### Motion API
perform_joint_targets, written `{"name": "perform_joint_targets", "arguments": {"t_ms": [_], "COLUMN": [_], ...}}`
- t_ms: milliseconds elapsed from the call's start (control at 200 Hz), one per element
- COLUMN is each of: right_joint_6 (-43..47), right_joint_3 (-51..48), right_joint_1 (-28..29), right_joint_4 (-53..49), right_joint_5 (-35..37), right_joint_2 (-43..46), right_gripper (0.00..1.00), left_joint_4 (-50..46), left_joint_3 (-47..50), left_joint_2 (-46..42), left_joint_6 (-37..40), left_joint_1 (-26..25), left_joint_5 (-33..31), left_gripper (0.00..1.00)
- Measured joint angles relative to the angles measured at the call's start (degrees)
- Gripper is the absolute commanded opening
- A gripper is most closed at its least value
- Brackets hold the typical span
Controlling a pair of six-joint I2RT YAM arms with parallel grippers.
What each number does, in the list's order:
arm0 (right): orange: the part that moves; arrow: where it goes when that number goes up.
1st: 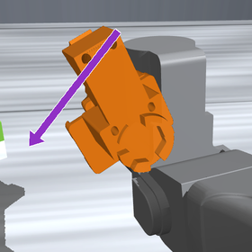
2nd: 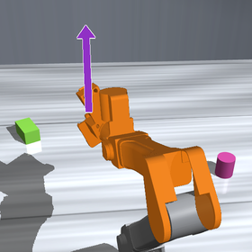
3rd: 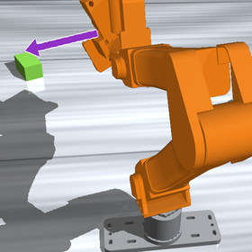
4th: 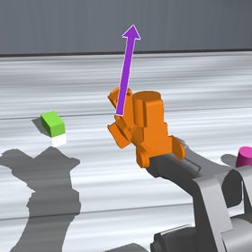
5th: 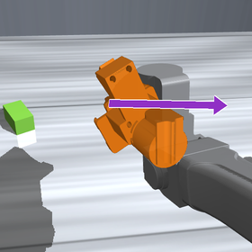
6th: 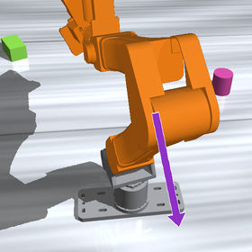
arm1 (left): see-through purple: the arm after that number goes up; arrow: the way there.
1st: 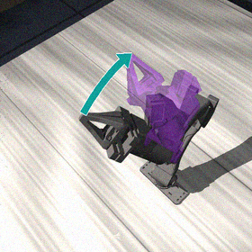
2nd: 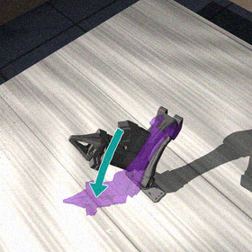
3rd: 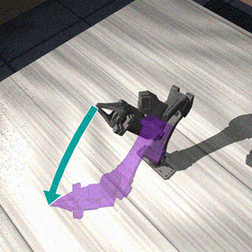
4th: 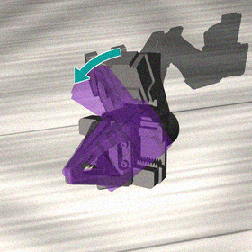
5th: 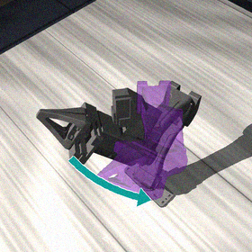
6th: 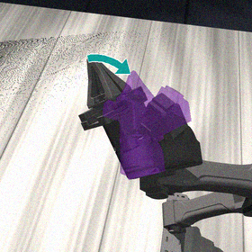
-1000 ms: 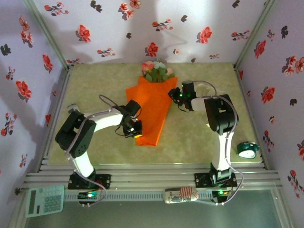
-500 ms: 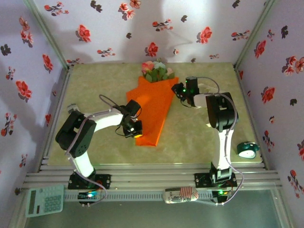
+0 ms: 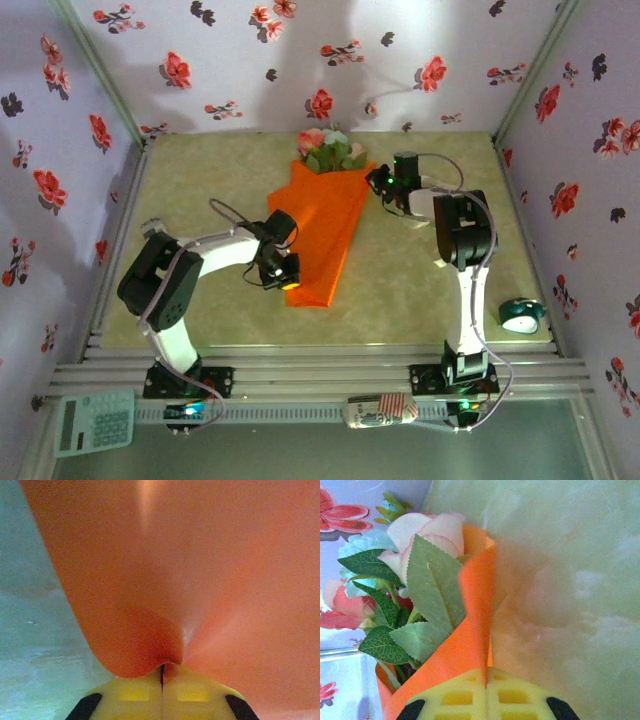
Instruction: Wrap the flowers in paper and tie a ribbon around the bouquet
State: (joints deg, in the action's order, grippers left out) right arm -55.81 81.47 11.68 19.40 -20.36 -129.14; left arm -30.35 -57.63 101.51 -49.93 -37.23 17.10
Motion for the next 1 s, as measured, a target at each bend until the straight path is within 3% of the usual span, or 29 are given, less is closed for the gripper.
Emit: {"name": "perform_joint_targets", "arguments": {"t_ms": [60,110,170,325,385,515,545,570,590,615,675,710,750,825,860,1000], "right_joint_6": [0.1,0.1,-0.2,-0.2,-0.3,-0.3,-0.3,-0.4,-0.3,-0.3,0.1,0.2,-0.1,-0.1,-0.5,-0.8], "right_joint_3": [0.6,1.0,1.5,3.9,4.7,6.0,6.4,6.6,6.7,7.0,7.7,8.1,8.4,8.5,8.5,3.7], "right_joint_1": [0.0,0.0,0.0,-0.7,-1.1,-1.4,-1.3,-1.3,-1.3,-1.3,-1.5,-1.6,-1.7,-2.0,-2.0,-1.5], "right_joint_4": [-0.4,-0.8,-1.1,-1.2,-1.3,-2.2,-2.5,-2.7,-2.8,-2.9,-3.0,-3.3,-3.5,-3.5,-2.9,-4.6], "right_joint_5": [0.0,0.0,0.2,0.4,0.6,0.2,0.1,0.2,0.2,0.3,0.3,0.6,0.7,0.7,0.1,0.0], "right_joint_2": [-0.6,-1.1,-1.8,-2.7,-2.9,-3.5,-3.8,-4.0,-4.1,-4.4,-4.9,-5.1,-5.1,-5.1,-5.1,0.2], "right_gripper": [0.0,0.18,0.25,0.14,0.0,0.0,0.12,0.29,0.35,0.35,0.21,0.19,0.27,0.57,0.66,0.68], "left_joint_4": [0.0,0.0,0.0,-0.2,-0.3,-0.7,-0.8,-0.9,-0.9,-0.9,-0.9,-0.9,-0.9,-0.8,-0.7,0.2], "left_joint_3": [0.0,0.0,0.0,-0.2,-0.3,-0.6,-0.7,-0.8,-0.8,-0.8,-0.8,-0.8,-0.8,-0.7,-0.6,0.0], "left_joint_2": [0.0,0.0,0.0,0.2,0.2,0.4,0.5,0.5,0.6,0.6,0.7,0.7,0.8,0.9,0.9,0.9], "left_joint_6": [0.0,0.0,0.0,0.0,0.0,0.0,0.0,0.0,0.0,0.0,0.0,0.0,0.0,0.0,-0.1,-0.5], "left_joint_1": [0.0,0.0,0.0,0.0,0.0,0.0,0.0,0.0,0.0,0.0,0.0,0.0,0.0,0.1,0.2,0.7], "left_joint_5": [0.0,0.0,0.0,0.1,0.1,0.1,0.1,0.1,0.1,0.1,0.1,0.2,0.3,0.6,0.7,1.6], "left_gripper": [0.0,0.0,0.0,0.0,0.0,0.0,0.0,0.0,0.0,0.0,0.0,0.0,0.0,0.0,0.0,0.0]}}
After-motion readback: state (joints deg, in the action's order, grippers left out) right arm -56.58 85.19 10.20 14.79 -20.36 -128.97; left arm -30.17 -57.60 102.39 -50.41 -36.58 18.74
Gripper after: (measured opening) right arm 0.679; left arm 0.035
